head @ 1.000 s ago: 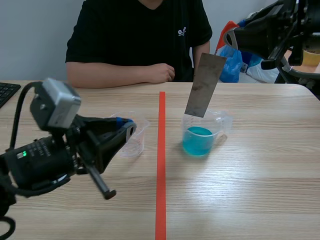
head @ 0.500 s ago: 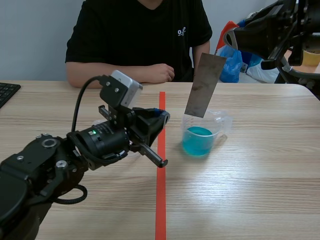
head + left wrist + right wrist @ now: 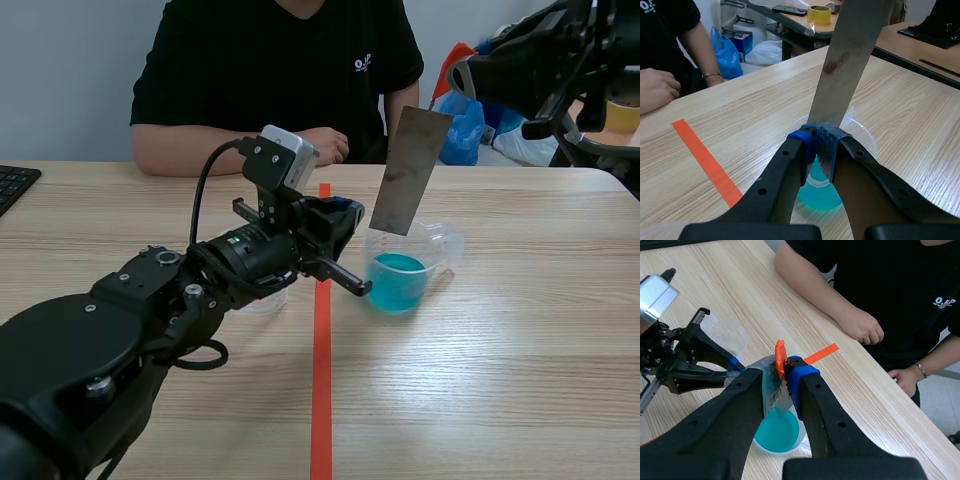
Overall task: Do the redox reaction experiment.
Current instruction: 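Raise the plate and point at it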
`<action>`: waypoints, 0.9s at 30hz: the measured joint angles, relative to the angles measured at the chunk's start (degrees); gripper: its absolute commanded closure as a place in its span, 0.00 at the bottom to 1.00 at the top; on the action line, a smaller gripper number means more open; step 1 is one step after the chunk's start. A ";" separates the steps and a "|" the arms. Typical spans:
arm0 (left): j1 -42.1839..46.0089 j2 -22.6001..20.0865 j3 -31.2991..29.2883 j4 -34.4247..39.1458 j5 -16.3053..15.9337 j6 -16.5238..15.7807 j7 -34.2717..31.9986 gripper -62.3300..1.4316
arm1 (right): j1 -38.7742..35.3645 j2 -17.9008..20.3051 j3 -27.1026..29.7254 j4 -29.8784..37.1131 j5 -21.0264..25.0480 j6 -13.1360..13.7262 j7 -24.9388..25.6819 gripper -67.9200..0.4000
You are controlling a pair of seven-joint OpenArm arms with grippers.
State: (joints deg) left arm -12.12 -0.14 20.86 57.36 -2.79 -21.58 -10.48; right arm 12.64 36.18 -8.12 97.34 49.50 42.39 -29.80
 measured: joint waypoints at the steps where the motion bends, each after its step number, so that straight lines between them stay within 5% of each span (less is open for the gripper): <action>1: -0.28 0.15 0.00 -0.48 -0.02 -0.04 -0.46 0.92 | 0.00 0.00 0.00 0.00 0.00 0.00 0.02 0.98; 27: -3.91 0.94 1.64 -8.02 0.85 1.64 -4.35 0.92 | 0.02 0.00 0.00 0.00 0.00 0.00 0.00 0.98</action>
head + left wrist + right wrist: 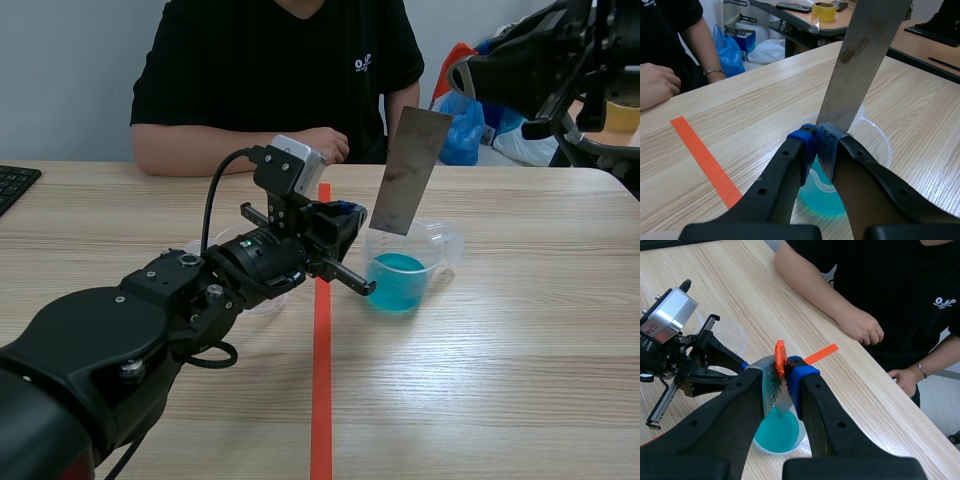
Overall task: Do the redox reaction experiment.
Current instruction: 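Raise the plate and point at it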
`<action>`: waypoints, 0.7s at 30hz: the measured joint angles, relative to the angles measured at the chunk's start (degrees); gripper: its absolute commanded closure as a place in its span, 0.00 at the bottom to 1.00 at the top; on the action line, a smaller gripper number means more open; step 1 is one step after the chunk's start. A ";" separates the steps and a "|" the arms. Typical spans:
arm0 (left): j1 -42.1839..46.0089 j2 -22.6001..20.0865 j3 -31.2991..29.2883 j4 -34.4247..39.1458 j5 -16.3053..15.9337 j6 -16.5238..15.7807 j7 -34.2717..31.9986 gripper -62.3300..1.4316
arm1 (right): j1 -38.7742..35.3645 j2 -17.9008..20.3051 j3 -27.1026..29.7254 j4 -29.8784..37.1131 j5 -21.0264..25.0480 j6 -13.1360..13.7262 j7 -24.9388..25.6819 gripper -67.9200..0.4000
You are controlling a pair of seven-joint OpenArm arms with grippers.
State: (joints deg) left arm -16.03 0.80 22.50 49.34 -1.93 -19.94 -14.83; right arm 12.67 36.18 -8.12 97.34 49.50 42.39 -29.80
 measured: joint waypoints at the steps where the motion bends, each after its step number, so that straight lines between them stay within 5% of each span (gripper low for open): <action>1: 0.00 0.00 0.00 0.00 0.00 0.00 0.00 0.92 | 0.00 0.00 0.00 0.00 0.00 0.00 0.00 0.98; 21: 0.04 -1.07 -0.20 0.00 0.48 0.24 0.02 0.92 | 0.00 0.00 0.61 0.00 0.00 0.00 0.00 0.98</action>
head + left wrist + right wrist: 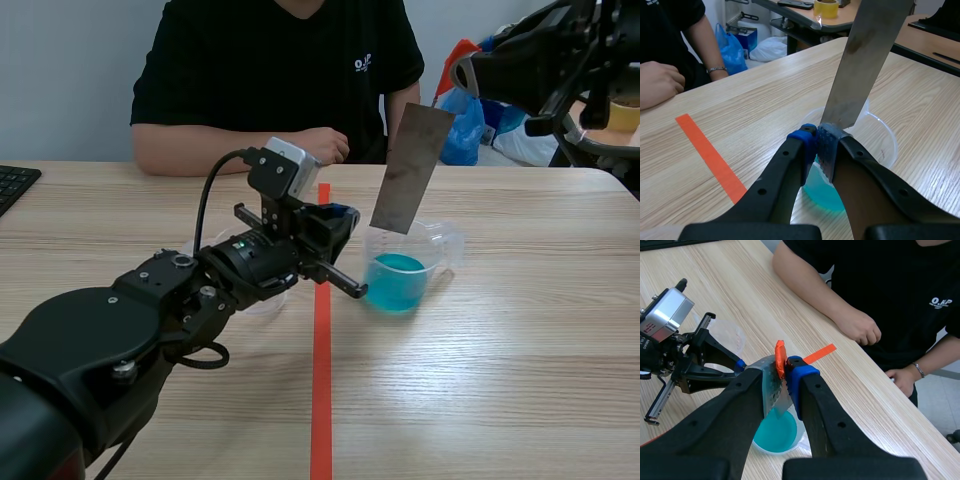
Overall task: Do the redox reaction experiment.
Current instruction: 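Raise the plate and point at it, then lower the plate into the blue solution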
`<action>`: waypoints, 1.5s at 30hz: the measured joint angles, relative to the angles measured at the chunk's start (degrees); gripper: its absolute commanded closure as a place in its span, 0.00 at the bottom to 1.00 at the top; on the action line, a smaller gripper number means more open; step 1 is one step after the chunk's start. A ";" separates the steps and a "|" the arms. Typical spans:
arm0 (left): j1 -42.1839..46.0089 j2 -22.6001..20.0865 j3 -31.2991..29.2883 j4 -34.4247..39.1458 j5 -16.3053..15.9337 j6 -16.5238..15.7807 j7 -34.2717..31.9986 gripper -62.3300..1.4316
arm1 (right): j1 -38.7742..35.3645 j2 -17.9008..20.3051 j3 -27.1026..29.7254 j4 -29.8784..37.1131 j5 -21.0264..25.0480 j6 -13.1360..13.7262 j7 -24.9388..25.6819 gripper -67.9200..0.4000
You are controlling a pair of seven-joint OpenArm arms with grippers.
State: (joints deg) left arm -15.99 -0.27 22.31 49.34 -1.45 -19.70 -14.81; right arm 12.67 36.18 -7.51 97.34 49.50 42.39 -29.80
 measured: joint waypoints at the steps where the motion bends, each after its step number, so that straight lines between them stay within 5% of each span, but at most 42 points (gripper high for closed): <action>1: 0.15 -0.07 -0.55 0.00 0.46 0.00 -0.04 0.92 | 0.00 0.00 0.20 0.00 0.00 0.00 0.00 0.98; 6: 4.17 -2.21 -4.87 3.85 1.42 -1.60 0.11 0.92 | 0.00 0.02 0.33 0.00 0.00 0.00 -0.02 0.98; 13: 18.95 -13.03 -9.70 23.02 1.42 -2.91 0.13 0.92 | 0.00 0.00 0.33 0.00 -0.02 0.02 -0.13 0.98; 21: 39.89 -21.73 -24.52 35.06 3.28 -2.80 -5.62 0.92 | 0.00 0.00 0.33 0.00 -0.02 0.00 -0.24 0.98; 31: 62.90 -21.94 -38.29 33.92 17.79 1.77 -21.68 0.92 | 0.00 0.00 0.33 0.00 -0.28 0.00 -0.20 0.98; 45: 74.99 -20.79 -41.62 33.62 21.03 7.80 -20.11 0.92 | -0.02 -0.02 0.33 0.00 -1.38 0.02 0.44 0.98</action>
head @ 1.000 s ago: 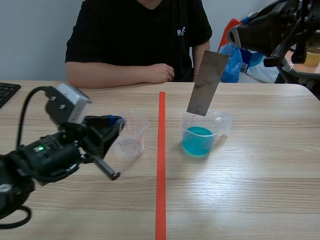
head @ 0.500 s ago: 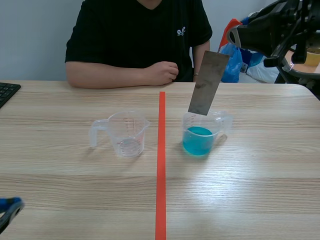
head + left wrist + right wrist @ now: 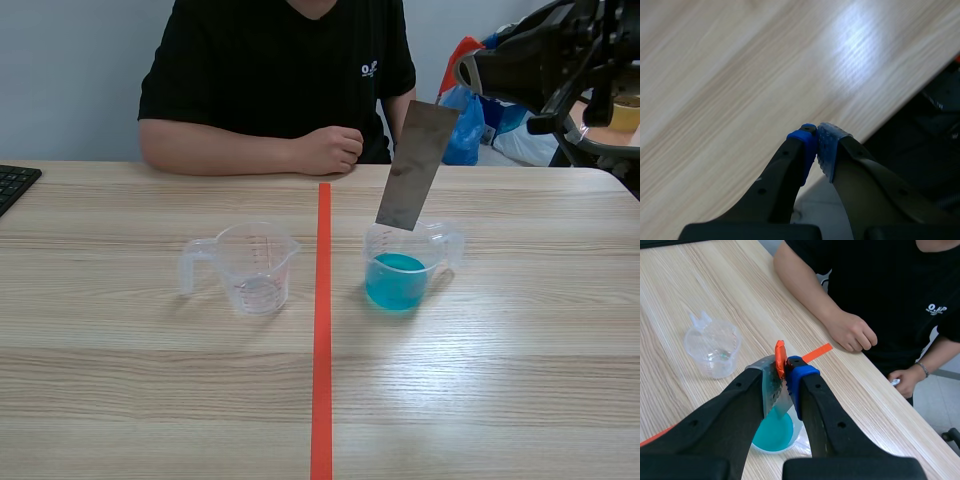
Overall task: Do the redox reaction experiment.
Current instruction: 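Lower the plate into the blue solution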
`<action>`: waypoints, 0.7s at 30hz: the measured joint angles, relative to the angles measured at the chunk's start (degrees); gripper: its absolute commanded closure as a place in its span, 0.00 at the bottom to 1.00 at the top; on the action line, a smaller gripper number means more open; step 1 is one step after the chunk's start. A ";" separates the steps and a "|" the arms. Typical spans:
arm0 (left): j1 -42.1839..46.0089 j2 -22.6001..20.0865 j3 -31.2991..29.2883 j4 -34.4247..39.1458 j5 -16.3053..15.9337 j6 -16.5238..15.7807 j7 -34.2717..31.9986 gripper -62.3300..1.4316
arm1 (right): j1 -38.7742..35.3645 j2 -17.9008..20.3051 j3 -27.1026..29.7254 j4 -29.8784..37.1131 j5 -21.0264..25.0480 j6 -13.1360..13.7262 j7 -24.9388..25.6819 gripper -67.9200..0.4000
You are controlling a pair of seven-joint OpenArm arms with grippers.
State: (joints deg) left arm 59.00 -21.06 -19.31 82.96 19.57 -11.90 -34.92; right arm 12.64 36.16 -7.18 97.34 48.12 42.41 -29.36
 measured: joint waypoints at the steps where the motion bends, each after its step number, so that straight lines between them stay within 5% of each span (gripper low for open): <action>1: 0.33 0.35 0.00 -0.02 0.92 0.24 -0.09 0.92 | 0.00 -0.04 0.00 0.00 -0.28 0.00 0.02 0.98; 21: 0.02 0.09 0.04 -5.35 2.95 0.11 2.10 0.92 | 0.00 -4.50 -1.95 -5.31 -10.86 -0.02 5.31 0.98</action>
State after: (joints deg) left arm 59.02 -20.97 -19.27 77.60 22.52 -11.79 -32.82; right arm 12.64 31.66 -9.13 92.03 37.26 42.39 -24.05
